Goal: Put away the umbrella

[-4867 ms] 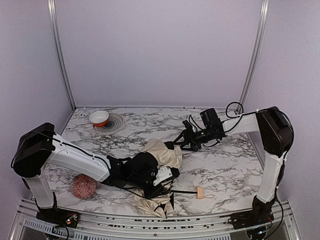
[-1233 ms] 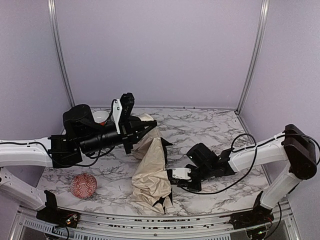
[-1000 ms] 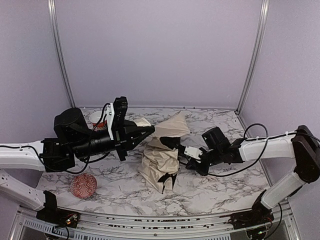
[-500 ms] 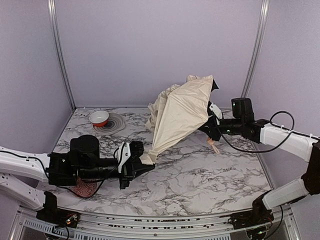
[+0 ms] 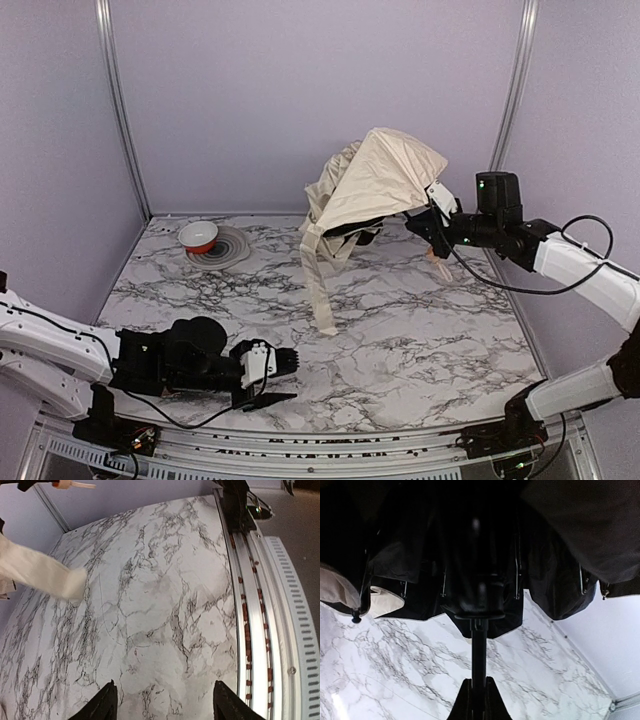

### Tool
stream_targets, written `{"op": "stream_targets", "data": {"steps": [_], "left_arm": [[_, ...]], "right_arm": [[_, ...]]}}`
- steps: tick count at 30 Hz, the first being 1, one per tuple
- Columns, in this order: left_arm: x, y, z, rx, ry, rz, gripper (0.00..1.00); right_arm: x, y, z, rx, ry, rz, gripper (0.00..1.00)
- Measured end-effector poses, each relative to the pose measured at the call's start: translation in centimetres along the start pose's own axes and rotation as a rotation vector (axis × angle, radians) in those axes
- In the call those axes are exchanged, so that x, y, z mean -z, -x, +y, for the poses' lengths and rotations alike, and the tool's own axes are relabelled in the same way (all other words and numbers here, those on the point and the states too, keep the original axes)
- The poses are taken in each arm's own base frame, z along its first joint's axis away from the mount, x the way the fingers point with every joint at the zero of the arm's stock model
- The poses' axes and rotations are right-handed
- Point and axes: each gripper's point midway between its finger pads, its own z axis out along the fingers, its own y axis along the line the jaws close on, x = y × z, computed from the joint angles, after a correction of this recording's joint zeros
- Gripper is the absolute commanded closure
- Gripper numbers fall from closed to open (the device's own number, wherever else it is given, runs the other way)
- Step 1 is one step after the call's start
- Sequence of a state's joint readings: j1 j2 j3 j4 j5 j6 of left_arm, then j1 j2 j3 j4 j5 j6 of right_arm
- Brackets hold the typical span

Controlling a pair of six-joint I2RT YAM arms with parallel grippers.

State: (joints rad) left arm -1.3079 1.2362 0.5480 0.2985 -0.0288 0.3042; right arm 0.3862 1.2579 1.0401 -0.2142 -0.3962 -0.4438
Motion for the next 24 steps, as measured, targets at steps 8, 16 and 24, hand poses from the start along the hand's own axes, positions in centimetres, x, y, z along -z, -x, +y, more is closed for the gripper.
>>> {"op": "stream_targets", "data": {"steps": [8, 16, 24], "left_arm": [[-1.1, -3.7, -1.2, -0.082, 0.028, 0.142, 0.27], [0.6, -2.0, 1.5, -0.025, 0.127, 0.084, 0.16], [3.2, 6.7, 4.6, 0.094, 0.152, -0.241, 0.11]], "right_arm": [[2.6, 2.8, -3.2, 0.162, -0.178, 0.000, 1.00], [5.7, 5.0, -3.6, 0.432, -0.273, -0.012, 1.00], [5.5, 6.8, 1.1, 0.643, -0.152, -0.067, 1.00]]}}
